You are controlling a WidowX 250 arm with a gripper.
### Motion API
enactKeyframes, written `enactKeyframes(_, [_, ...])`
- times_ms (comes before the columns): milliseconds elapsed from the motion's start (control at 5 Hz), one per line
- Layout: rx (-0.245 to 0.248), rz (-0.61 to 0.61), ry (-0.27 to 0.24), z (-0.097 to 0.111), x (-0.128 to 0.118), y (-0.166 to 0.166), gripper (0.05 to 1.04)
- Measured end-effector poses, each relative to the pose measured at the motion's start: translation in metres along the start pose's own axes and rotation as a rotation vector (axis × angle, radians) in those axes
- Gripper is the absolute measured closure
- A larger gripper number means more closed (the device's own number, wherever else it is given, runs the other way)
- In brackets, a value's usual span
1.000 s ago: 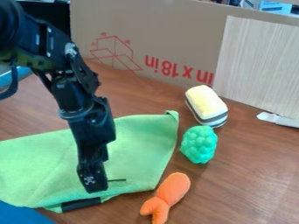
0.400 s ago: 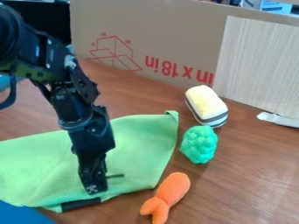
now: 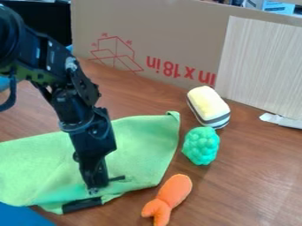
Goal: Unfold the cloth from bottom right to top left
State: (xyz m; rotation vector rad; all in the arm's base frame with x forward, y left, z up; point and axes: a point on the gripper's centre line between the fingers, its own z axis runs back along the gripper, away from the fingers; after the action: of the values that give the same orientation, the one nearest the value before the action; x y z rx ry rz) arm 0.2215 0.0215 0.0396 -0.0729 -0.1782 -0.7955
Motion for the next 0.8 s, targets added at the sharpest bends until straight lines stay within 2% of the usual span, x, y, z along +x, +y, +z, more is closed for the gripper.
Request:
enactKeyframes(200, [-0.017,-0.005,-0.008,0.004,-0.002,-0.002,1.030])
enactKeyframes(400, [0.024,0.010,-0.049,0.024,-0.002,0.013,1.032])
enactKeyframes(800, [0.102,0.092,-0.091,0.064,-0.007,0.063,1.032])
